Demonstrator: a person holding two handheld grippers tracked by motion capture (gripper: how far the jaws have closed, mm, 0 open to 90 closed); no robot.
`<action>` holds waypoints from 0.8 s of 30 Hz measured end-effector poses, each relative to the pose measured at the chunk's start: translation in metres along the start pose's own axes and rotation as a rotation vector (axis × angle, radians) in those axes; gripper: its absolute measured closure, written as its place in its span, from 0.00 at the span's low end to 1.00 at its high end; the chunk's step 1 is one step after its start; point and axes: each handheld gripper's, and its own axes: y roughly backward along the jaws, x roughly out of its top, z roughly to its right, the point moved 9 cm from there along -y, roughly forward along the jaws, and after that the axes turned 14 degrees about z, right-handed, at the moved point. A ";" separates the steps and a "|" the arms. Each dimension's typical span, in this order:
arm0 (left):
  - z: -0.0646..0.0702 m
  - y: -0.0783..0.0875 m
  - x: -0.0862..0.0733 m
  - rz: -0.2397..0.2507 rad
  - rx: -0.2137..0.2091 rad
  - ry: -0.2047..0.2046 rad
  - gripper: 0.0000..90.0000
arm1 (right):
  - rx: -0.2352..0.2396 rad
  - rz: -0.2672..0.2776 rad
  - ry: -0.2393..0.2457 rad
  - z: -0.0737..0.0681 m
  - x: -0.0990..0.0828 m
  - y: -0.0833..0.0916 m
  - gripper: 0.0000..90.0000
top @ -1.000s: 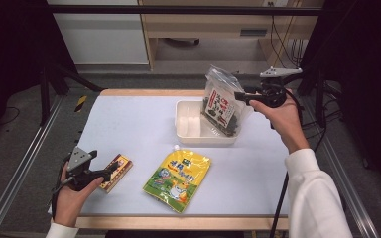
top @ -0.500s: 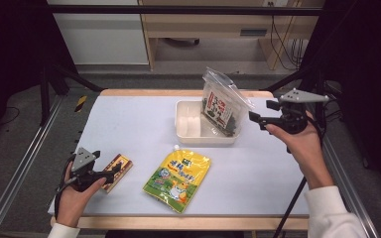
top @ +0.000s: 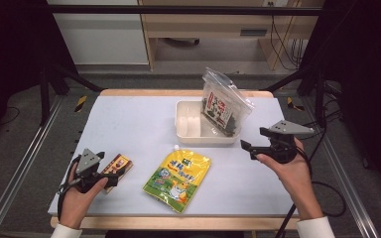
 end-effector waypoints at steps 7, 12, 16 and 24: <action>0.022 -0.005 0.004 0.007 -0.048 -0.019 0.06 | 0.003 -0.026 -0.001 -0.019 -0.031 -0.014 0.25; 0.035 -0.006 0.004 0.001 -0.077 -0.011 0.06 | 0.020 -0.042 -0.014 -0.033 -0.045 -0.030 0.32; 0.044 -0.006 0.004 -0.001 -0.098 0.027 0.07 | 0.051 -0.062 0.021 -0.045 -0.051 -0.036 0.42; 0.060 -0.008 0.006 -0.012 -0.126 0.018 0.08 | 0.092 -0.069 0.015 -0.064 -0.062 -0.044 0.55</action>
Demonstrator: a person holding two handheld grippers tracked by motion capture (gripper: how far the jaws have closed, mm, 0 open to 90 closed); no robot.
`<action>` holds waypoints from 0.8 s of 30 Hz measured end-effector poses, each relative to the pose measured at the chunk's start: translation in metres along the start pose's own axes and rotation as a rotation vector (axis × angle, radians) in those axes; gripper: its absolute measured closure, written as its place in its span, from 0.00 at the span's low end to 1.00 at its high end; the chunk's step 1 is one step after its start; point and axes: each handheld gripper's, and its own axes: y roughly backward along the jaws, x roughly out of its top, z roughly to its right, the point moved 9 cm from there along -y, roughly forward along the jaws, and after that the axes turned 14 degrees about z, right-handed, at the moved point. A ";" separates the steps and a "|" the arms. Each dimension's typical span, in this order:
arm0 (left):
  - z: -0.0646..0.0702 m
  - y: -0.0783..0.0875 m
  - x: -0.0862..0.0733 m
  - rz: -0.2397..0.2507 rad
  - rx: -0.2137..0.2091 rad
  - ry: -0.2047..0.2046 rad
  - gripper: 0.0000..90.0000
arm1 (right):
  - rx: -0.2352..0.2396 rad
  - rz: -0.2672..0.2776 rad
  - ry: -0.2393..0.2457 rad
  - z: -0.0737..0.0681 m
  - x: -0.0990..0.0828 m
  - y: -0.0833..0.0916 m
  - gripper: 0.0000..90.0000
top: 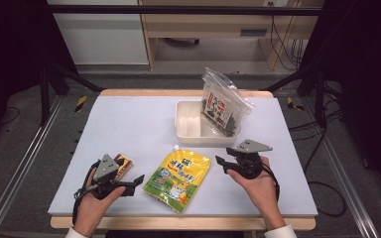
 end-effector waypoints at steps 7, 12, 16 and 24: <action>0.011 -0.004 0.001 0.010 -0.015 -0.011 0.08 | 0.027 -0.007 -0.001 -0.013 -0.004 -0.009 0.67; 0.015 -0.005 0.002 0.006 -0.021 -0.025 0.10 | 0.041 -0.023 -0.005 -0.020 -0.009 -0.015 0.73; 0.015 -0.006 0.002 0.004 -0.022 -0.021 0.11 | 0.039 -0.043 -0.018 -0.022 -0.013 -0.021 0.74; 0.019 -0.007 -0.002 -0.021 -0.033 -0.042 0.13 | 0.012 -0.082 -0.064 -0.019 -0.023 -0.032 0.70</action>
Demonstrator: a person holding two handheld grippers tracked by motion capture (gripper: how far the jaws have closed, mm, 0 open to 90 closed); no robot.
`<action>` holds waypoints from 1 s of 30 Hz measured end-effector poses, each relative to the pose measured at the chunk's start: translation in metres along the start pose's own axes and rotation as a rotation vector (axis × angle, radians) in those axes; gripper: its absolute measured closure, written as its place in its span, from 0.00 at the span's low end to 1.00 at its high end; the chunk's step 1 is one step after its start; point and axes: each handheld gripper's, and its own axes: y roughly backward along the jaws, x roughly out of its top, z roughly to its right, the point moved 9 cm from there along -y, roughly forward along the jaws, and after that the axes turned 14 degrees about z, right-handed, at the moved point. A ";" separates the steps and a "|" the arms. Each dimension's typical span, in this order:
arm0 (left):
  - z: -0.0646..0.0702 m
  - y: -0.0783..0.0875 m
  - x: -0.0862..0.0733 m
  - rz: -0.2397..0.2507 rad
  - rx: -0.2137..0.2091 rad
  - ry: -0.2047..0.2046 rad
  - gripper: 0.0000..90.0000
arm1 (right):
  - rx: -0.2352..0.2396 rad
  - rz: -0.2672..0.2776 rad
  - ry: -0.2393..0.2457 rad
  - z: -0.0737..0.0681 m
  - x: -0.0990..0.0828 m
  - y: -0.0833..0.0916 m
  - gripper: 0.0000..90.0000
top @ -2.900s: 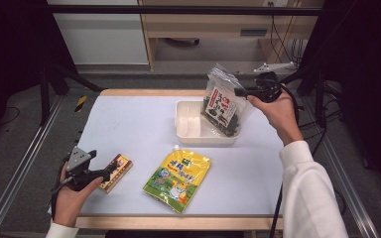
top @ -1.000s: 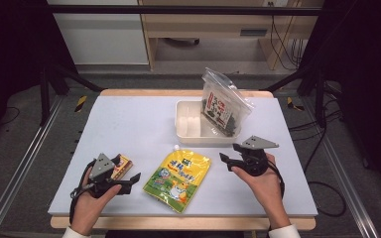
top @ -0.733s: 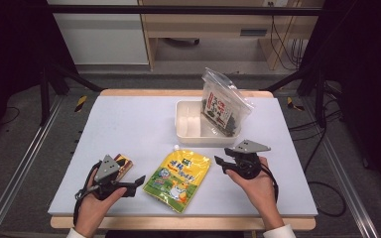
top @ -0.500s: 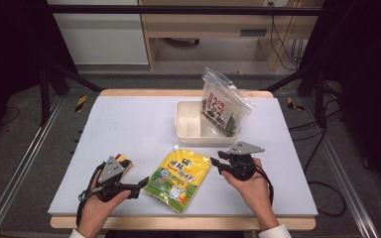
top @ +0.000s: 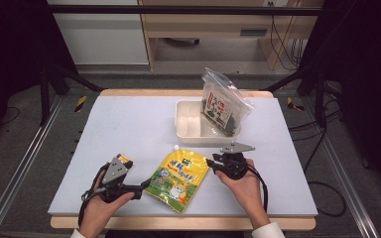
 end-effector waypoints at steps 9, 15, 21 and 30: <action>-0.001 0.000 -0.001 -0.005 0.000 0.003 0.13 | -0.028 -0.041 -0.044 0.006 -0.008 -0.018 0.60; -0.001 0.000 0.000 -0.003 0.002 0.001 0.13 | -0.021 -0.080 -0.050 0.005 -0.015 -0.030 0.57; -0.002 0.001 0.000 0.000 0.004 0.001 0.13 | -0.028 -0.098 -0.057 0.007 -0.019 -0.034 0.57; -0.004 0.002 0.001 0.004 0.010 0.006 0.13 | -0.010 -0.117 -0.070 0.004 -0.023 -0.037 0.58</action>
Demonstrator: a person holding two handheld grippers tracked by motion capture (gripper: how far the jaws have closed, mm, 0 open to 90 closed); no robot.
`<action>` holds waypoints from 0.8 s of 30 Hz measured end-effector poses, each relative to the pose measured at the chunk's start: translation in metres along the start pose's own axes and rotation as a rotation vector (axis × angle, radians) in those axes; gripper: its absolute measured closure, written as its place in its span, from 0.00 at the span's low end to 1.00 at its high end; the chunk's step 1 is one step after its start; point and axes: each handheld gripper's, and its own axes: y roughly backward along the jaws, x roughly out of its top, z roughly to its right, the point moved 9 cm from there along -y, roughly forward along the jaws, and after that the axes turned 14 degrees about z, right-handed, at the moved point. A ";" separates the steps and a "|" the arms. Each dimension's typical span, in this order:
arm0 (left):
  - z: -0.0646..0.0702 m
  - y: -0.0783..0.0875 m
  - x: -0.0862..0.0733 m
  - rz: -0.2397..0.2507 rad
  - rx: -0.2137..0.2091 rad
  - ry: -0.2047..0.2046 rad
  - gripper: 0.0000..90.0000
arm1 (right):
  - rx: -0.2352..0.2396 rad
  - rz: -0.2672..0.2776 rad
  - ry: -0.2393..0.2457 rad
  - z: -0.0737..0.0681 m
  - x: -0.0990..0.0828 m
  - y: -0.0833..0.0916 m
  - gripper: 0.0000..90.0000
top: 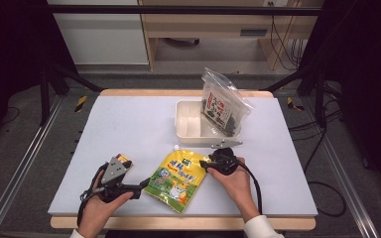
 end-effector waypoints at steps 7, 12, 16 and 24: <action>0.000 0.000 0.000 -0.002 -0.001 -0.003 0.13 | 0.006 0.010 -0.005 -0.001 0.001 0.001 0.64; -0.001 0.000 -0.001 -0.003 0.001 -0.002 0.13 | 0.007 0.042 -0.011 -0.004 0.007 0.005 0.70; -0.001 0.000 -0.001 -0.004 0.001 -0.003 0.13 | 0.011 0.063 -0.016 -0.008 0.012 0.008 0.74; -0.001 0.000 -0.001 -0.007 0.000 -0.001 0.14 | 0.010 0.058 0.003 -0.012 0.012 0.008 0.93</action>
